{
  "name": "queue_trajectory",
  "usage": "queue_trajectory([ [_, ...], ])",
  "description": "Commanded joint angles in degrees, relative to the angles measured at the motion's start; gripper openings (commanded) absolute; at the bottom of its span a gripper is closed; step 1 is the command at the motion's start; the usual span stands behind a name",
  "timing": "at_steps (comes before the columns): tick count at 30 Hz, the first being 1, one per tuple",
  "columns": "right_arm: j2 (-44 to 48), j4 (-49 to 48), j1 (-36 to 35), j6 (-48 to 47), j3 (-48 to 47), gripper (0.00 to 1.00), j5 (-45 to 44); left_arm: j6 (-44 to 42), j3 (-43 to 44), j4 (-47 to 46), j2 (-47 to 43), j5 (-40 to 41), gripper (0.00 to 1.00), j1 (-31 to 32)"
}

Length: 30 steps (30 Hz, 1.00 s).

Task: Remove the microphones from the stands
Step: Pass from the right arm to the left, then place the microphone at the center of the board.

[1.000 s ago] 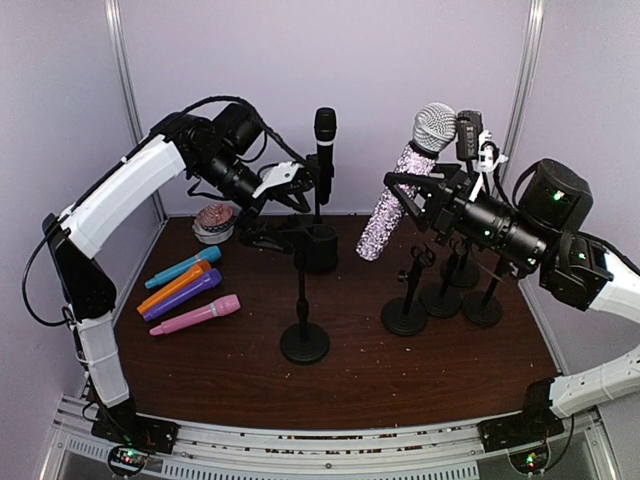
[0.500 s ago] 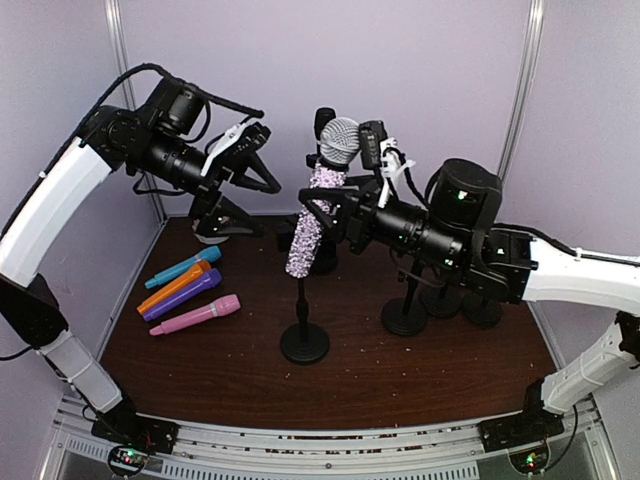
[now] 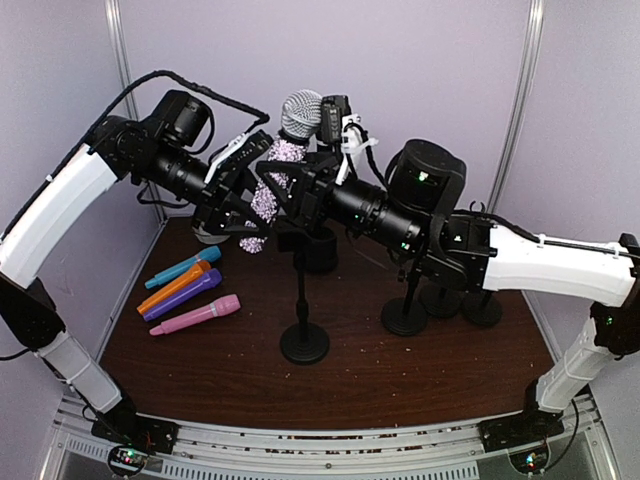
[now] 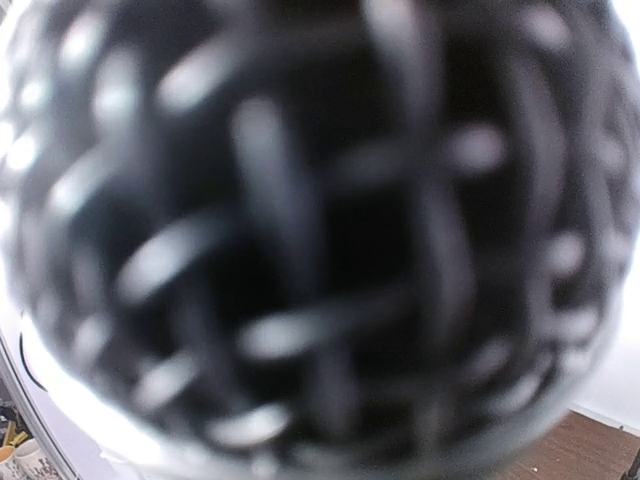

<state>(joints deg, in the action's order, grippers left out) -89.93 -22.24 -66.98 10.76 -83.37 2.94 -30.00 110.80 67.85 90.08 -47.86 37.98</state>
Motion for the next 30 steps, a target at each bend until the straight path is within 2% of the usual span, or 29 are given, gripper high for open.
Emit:
queue_trajectory([
  [1,-0.4,-2.5,-0.4,1.0,-2.6,0.26,1.7,1.1,0.4,-3.4,-0.9,-1.7,0.21,-2.2],
  [4,-0.5,-0.7,-0.4,0.6,-3.4,0.50,1.7,1.4,0.9,-3.4,-1.0,-2.0,0.01,-4.1],
  [7,0.3,1.4,-0.2,0.0,-3.1,0.83,0.1,1.3,0.9,-3.3,-1.1,-1.9,0.00,-6.6],
  [10,2.4,3.4,0.1,-0.8,-1.1,0.97,-2.3,1.3,0.4,-3.4,-1.0,-2.2,0.00,-10.4],
  [14,6.4,4.7,1.2,-0.6,3.8,1.00,-4.6,0.5,-2.6,-3.4,-1.4,-1.3,0.00,-15.1],
  [22,17.1,5.3,3.1,-0.4,17.4,1.00,-10.1,1.1,-15.1,-7.4,-1.7,11.6,0.00,-21.6],
  [26,21.9,6.1,3.8,-0.7,21.8,1.00,-13.4,-0.6,-22.7,-9.3,-0.3,23.0,0.00,-22.6],
  [30,24.8,6.6,4.7,-0.6,24.4,0.99,-14.3,-4.2,-32.7,-12.7,-0.8,30.4,0.00,-22.6],
])
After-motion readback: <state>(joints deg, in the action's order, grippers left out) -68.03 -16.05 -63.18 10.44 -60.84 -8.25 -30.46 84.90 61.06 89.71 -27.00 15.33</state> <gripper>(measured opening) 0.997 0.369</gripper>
